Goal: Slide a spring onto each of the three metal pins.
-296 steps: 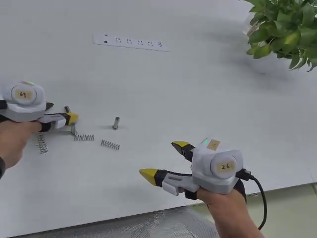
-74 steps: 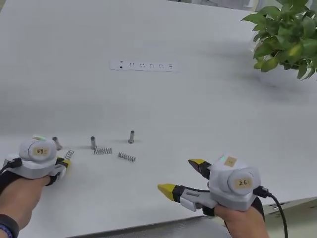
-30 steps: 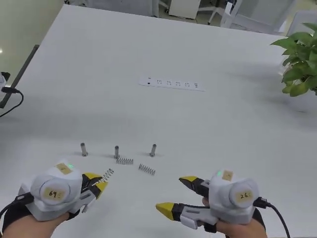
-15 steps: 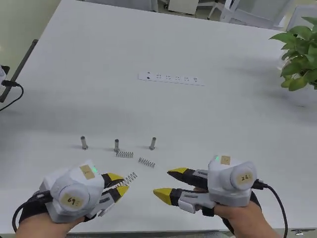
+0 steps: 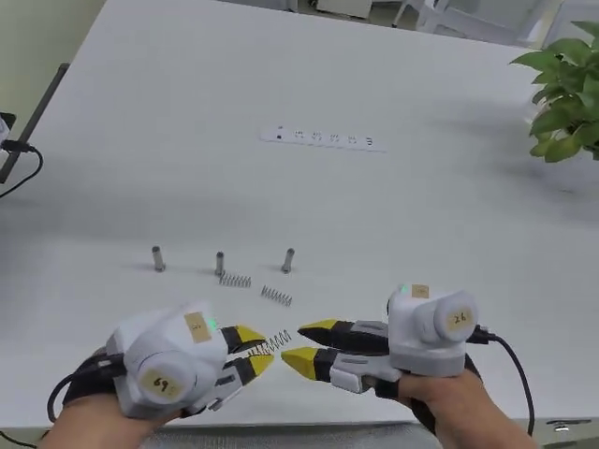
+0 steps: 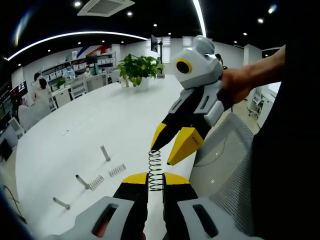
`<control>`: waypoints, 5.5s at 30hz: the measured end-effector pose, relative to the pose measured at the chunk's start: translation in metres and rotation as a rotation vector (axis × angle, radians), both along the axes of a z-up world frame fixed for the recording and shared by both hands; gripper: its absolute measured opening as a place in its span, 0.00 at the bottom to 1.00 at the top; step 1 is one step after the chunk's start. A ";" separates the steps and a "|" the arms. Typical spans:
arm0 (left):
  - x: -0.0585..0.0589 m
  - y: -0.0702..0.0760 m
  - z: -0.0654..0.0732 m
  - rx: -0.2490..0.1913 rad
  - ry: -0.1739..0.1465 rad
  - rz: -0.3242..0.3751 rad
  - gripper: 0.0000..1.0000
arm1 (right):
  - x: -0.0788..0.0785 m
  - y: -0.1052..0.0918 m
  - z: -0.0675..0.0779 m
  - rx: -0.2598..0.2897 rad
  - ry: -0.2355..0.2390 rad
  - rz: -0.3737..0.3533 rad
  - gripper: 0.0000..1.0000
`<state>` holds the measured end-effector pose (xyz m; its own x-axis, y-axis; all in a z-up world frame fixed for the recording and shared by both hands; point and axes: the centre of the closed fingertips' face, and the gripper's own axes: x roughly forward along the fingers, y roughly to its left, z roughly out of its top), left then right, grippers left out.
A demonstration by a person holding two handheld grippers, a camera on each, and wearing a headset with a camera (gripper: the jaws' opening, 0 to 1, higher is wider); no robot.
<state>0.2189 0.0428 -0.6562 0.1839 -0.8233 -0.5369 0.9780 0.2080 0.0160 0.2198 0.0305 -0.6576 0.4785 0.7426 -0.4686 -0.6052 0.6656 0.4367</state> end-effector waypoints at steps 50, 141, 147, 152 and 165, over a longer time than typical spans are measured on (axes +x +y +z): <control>-0.010 -0.027 0.005 0.002 -0.035 -0.142 0.02 | -0.012 -0.004 0.017 -0.278 -0.098 0.311 0.18; 0.100 0.145 -0.015 -0.056 0.057 0.497 0.50 | 0.005 -0.049 -0.018 -0.583 -0.065 0.437 0.08; 0.103 0.157 -0.013 -0.062 0.064 0.535 0.51 | 0.014 -0.051 -0.017 -0.593 -0.061 0.435 0.08; 0.103 0.165 -0.015 -0.058 0.070 0.550 0.52 | 0.022 -0.054 -0.017 -0.613 -0.052 0.437 0.08; 0.104 0.178 -0.018 -0.063 0.081 0.567 0.51 | 0.049 -0.043 -0.011 -0.656 -0.059 0.482 0.08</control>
<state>0.3225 0.2209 -0.6742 0.5663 -0.6386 -0.5211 0.7110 0.6983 -0.0832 0.2684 -0.0127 -0.6687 0.2141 0.4568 -0.8634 -0.9001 0.4356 0.0073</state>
